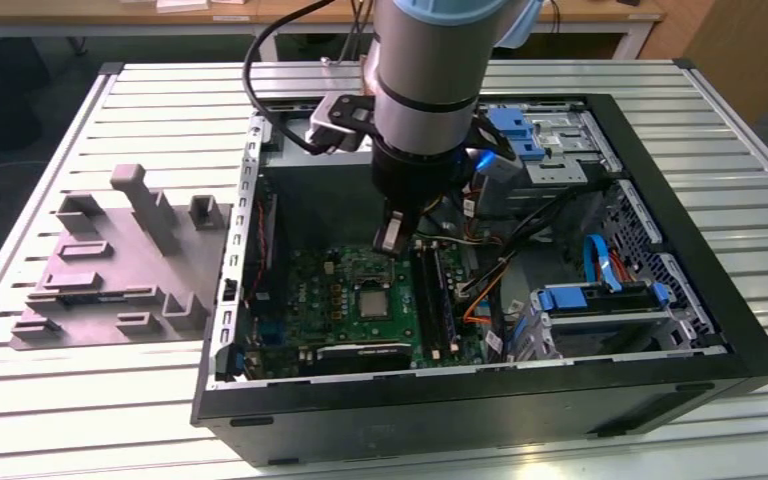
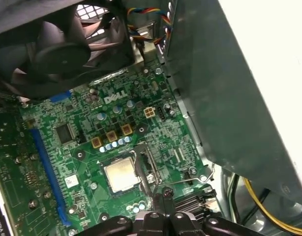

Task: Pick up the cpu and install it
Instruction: 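Close the cpu cover, then install the first cpu locking lever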

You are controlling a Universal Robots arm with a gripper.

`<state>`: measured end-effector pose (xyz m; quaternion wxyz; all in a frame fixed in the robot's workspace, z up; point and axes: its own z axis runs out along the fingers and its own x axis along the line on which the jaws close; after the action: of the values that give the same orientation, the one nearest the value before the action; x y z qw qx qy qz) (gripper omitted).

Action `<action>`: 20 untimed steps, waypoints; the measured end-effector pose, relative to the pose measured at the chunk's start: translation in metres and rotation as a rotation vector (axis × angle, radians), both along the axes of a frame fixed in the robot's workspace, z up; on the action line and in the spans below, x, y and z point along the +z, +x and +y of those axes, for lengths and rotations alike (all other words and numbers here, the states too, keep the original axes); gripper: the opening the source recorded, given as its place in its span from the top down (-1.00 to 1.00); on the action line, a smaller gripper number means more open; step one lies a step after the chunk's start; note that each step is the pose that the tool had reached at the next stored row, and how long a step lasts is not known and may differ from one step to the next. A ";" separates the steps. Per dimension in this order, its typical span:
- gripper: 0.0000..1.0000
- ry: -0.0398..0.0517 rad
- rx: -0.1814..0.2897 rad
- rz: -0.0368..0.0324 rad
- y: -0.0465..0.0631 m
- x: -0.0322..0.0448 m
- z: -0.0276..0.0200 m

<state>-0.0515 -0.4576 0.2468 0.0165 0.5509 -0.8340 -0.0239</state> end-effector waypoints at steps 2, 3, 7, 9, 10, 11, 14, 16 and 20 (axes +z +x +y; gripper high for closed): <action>0.79 -0.0038 0.000 0.0001 0.000 -0.0002 -0.0015; 0.79 -0.0047 0.001 0.0001 -0.001 -0.0004 -0.0025; 0.79 -0.0065 0.002 0.0000 -0.001 -0.0013 -0.0074; 0.79 -0.0065 0.002 0.0000 -0.001 -0.0018 -0.0108; 0.79 -0.0067 0.002 0.0001 -0.002 -0.0021 -0.0136; 0.79 -0.0067 0.003 0.0001 -0.002 -0.0025 -0.0159; 0.79 -0.0061 0.003 0.0000 -0.002 -0.0027 -0.0175; 0.79 -0.0054 0.004 0.0001 -0.002 -0.0027 -0.0176; 0.79 -0.0052 0.004 0.0000 -0.002 -0.0027 -0.0176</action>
<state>-0.0537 -0.4752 0.2442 0.0180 0.5524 -0.8331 -0.0217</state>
